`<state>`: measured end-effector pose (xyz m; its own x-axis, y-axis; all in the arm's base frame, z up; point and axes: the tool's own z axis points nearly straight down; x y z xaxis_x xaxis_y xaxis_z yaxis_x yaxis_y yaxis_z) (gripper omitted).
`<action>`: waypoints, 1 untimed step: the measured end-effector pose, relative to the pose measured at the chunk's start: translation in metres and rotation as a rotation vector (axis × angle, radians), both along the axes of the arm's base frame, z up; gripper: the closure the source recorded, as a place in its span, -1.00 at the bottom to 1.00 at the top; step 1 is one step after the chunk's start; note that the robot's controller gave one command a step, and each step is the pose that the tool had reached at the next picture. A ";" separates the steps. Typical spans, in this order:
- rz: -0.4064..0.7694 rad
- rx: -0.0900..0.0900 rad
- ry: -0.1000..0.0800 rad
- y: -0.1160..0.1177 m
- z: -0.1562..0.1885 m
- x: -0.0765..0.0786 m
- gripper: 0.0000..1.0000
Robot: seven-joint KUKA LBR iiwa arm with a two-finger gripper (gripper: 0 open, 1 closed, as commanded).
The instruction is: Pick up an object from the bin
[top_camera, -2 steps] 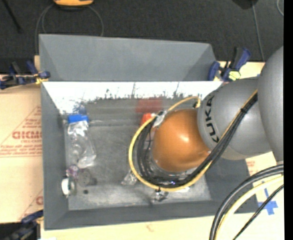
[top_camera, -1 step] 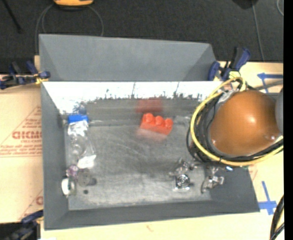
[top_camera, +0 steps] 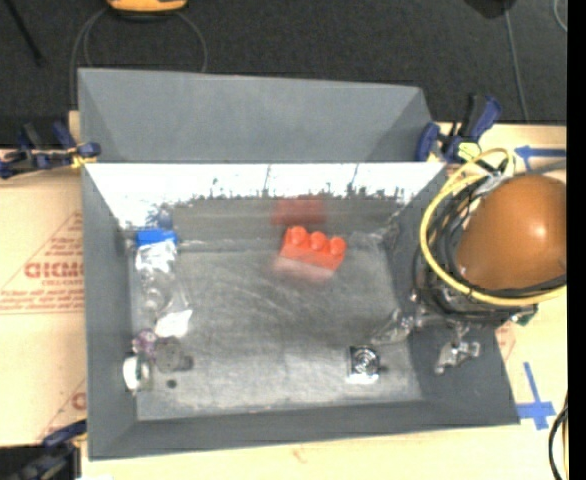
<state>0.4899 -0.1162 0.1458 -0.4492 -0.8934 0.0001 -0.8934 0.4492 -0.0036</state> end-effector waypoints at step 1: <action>0.134 -0.001 0.002 0.067 -0.070 0.000 -1.00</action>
Offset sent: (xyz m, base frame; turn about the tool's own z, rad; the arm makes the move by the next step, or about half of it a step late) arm -0.0026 0.0658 -0.0713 -0.1260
